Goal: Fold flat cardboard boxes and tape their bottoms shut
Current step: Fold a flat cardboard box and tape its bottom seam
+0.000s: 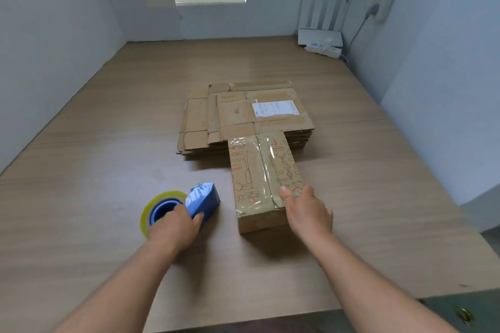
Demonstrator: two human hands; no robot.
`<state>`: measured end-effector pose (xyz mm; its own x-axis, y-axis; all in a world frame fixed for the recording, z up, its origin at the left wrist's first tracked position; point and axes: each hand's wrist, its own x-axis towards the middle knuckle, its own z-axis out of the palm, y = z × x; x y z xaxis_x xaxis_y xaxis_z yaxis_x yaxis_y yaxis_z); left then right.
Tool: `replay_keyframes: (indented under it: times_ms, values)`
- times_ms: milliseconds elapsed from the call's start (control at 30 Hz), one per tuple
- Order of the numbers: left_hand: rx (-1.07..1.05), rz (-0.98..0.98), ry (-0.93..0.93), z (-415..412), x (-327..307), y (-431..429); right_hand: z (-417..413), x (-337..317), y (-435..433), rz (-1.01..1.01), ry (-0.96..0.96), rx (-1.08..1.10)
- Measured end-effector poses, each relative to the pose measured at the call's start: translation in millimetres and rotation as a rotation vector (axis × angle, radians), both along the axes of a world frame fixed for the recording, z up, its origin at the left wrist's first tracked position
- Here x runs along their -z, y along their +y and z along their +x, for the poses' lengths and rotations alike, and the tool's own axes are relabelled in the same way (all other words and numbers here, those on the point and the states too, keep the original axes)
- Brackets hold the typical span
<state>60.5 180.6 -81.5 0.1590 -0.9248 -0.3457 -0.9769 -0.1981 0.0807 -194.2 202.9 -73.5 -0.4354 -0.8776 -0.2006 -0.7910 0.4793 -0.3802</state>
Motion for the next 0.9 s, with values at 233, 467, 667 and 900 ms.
replay_keyframes:
  times_ms: [233,467,667,900]
  values:
    - [0.036,-0.397,0.455,-47.8,-15.0,17.3,-4.7,-5.6,3.7,0.035,-0.013,-0.002]
    - [-0.113,-0.094,0.782,-108.8,-11.3,16.0,20.4,-9.2,-0.2,0.049,0.101,-0.055]
    - [-0.192,-0.031,0.871,-100.0,-2.6,12.6,-6.6,-2.1,-7.2,-0.104,-0.242,-0.005]
    - [-0.101,0.025,0.899,-76.9,-14.5,4.6,-51.6,-19.9,-10.2,-0.066,-0.356,-0.268]
